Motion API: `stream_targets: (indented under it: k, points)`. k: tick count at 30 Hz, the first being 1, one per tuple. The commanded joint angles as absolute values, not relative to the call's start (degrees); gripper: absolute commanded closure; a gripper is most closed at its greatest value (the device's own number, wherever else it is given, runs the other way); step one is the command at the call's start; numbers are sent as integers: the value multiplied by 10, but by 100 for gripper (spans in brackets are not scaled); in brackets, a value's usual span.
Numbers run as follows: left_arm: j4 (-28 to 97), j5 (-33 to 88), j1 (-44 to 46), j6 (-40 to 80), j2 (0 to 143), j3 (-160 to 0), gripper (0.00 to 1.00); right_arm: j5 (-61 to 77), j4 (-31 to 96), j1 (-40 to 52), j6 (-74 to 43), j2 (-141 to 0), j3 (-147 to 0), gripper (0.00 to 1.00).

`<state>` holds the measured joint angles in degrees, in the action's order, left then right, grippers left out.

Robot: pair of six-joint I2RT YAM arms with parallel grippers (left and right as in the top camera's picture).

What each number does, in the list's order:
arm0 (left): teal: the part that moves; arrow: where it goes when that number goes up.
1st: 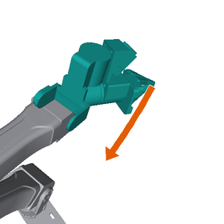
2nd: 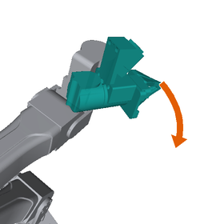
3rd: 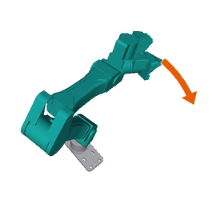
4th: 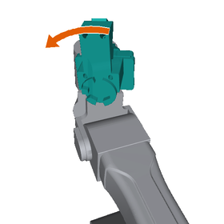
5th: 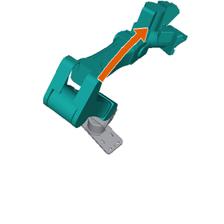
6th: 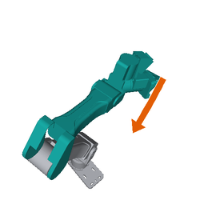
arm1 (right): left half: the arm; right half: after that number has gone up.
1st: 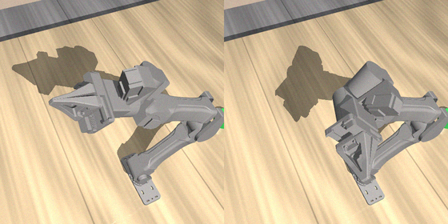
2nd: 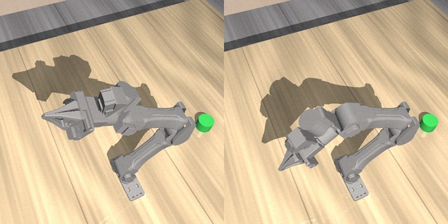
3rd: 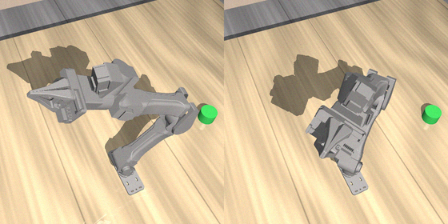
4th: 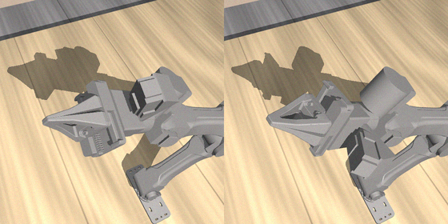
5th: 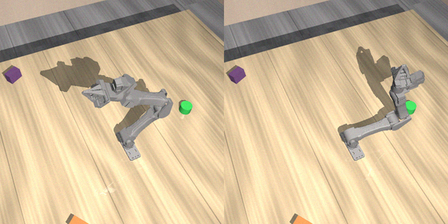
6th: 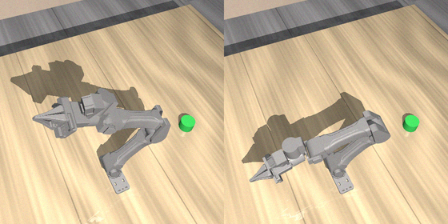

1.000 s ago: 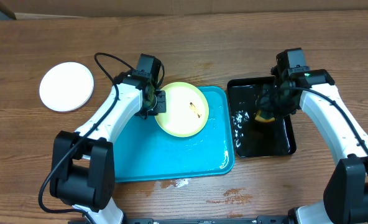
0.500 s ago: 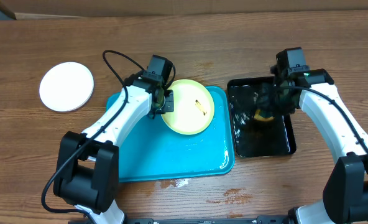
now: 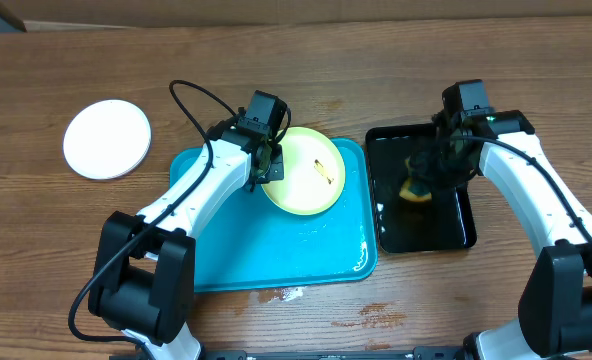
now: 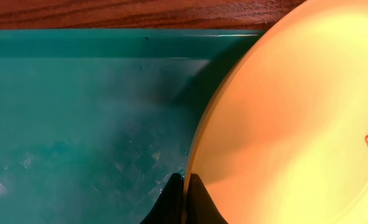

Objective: Clean dirty plates on tray and stack at the side

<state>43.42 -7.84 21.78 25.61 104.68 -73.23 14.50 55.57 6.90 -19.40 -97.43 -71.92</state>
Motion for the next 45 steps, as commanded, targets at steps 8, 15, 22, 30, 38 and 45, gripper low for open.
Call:
stream_targets:
  k: [8,15,22,30,38,45]
  points:
    - [437,-36,222,273,1037,-737,96,313,426,138,-199,-981,-731,96]
    - [432,-32,222,272,1060,-723,96,153,349,248,-228,-982,-731,96]
    - [430,-27,222,269,1105,-723,96,-8,306,326,-228,-1001,-730,96]
    - [435,-6,221,248,1113,-723,96,-66,233,350,-222,-1061,-730,96]
    - [432,-6,221,244,1113,-723,96,-73,167,350,-135,-1122,-730,96]
    - [432,-6,221,244,1113,-723,96,-90,116,350,-91,-1158,-730,96]
